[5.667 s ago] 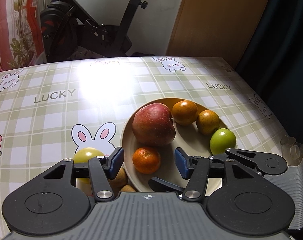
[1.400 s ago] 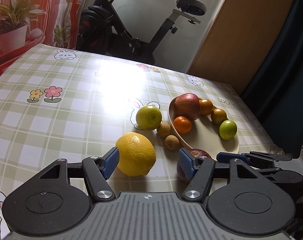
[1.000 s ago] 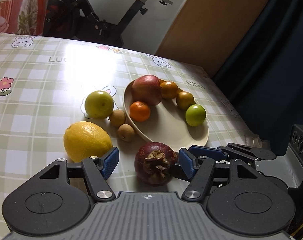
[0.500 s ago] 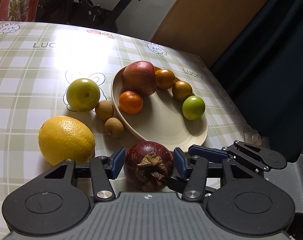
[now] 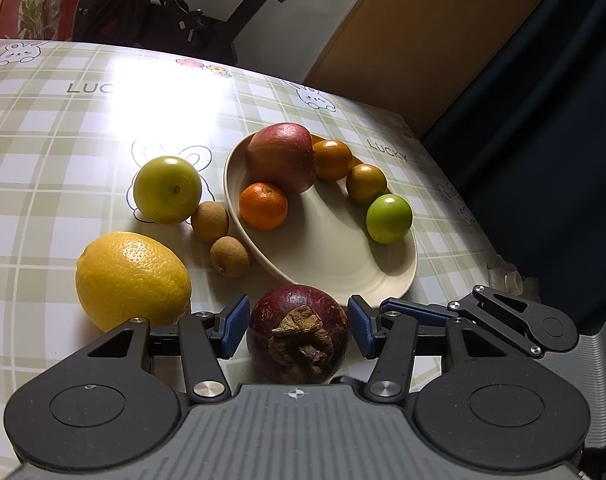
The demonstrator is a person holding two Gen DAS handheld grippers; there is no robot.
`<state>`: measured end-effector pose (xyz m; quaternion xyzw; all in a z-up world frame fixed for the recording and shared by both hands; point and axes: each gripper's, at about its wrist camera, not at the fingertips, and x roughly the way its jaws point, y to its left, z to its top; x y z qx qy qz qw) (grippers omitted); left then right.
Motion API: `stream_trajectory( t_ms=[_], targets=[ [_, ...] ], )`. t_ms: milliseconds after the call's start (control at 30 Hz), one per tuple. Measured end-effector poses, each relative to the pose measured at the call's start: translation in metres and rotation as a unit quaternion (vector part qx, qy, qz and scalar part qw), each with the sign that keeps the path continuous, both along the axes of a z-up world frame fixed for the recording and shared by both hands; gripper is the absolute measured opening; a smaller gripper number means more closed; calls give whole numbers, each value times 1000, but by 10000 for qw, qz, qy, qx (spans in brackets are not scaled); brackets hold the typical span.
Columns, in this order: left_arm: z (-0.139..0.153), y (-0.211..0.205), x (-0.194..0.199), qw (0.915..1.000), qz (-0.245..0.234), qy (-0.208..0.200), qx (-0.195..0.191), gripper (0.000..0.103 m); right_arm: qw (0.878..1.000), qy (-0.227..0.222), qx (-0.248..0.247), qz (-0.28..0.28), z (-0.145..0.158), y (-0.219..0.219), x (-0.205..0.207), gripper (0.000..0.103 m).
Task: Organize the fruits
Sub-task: 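Close the left tool on the mangosteen and lift it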
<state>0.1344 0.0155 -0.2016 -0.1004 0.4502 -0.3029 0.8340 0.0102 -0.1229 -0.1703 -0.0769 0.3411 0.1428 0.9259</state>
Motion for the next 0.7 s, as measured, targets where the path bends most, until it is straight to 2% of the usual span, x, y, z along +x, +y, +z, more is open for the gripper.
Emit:
stream_trajectory(
  t_ms=[133, 400, 467, 567, 700],
  targets=[
    [0, -3, 0, 10000, 4, -31, 41, 57, 9994, -38, -309, 162, -9, 15, 3, 65],
    [-2, 0, -2, 10000, 64, -34, -34, 57, 9927, -474, -1089, 229, -28, 43, 10, 62],
    [-2, 2, -4, 9999, 103, -49, -66, 57, 9920, -546, -1114, 233, -32, 43, 8, 62],
    [-2, 3, -9, 9999, 111, -79, -79, 57, 9957, -463, -775, 200, -31, 33, 8, 61],
    [0, 2, -20, 9996, 62, -267, 41, 57, 9997, -49, 252, 61, -26, 10, 15, 61]
  ],
)
